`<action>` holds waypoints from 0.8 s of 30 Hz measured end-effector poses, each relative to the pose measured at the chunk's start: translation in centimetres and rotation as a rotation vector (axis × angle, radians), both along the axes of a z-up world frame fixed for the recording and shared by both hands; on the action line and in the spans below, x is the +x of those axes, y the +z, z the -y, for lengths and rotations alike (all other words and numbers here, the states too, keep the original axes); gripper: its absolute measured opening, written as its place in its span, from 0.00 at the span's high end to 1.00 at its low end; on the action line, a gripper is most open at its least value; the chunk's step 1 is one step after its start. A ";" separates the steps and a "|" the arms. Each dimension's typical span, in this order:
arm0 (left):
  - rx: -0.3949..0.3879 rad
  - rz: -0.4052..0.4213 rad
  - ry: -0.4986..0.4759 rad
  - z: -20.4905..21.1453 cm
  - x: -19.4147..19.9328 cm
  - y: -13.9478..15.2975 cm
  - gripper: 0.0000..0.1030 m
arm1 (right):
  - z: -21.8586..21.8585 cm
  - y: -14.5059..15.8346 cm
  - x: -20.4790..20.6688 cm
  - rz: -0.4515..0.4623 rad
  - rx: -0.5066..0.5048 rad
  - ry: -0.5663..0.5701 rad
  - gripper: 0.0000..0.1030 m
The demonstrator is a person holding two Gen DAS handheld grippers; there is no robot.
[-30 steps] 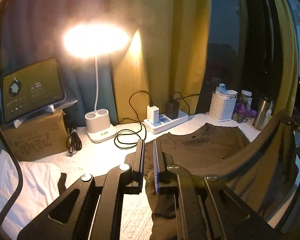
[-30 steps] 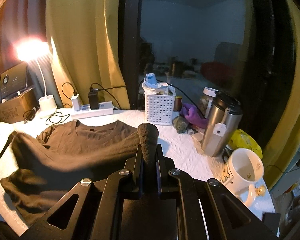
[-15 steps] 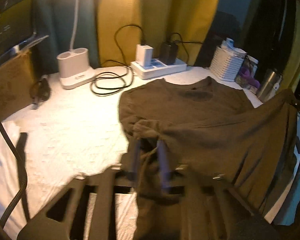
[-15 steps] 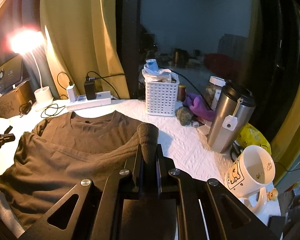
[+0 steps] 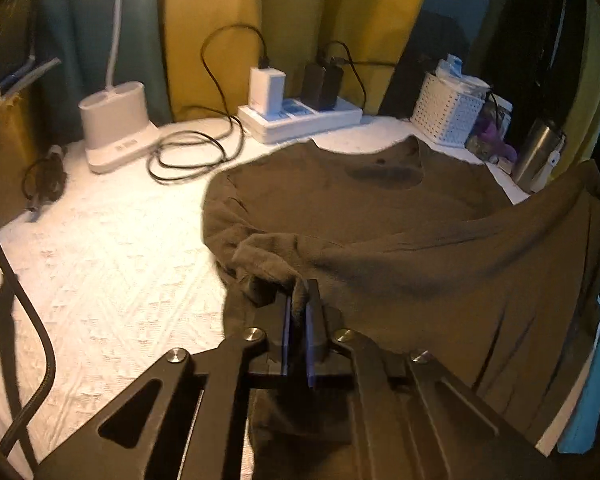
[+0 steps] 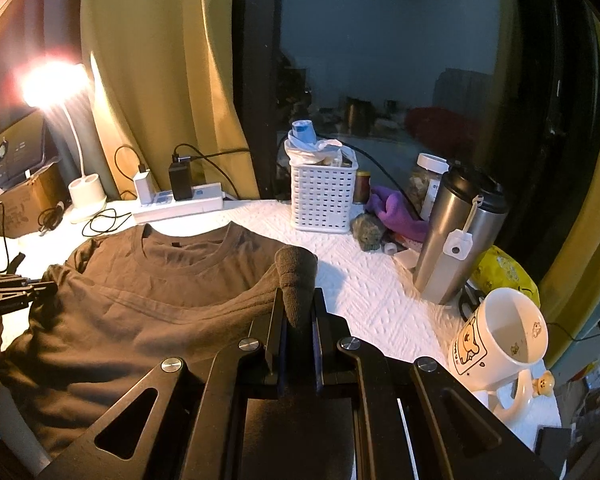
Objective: Fold small clothes
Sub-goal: 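Lay the held hem over the collar with both grippers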
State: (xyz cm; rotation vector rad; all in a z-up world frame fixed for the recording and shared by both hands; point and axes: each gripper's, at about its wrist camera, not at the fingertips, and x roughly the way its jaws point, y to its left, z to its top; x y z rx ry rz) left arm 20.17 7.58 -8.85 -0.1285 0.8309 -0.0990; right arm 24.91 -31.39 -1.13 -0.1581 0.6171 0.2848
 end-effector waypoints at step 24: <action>0.095 0.230 0.090 -2.6 1.1 7.6 0.97 | -2.3 0.8 6.9 0.024 -0.016 0.025 0.91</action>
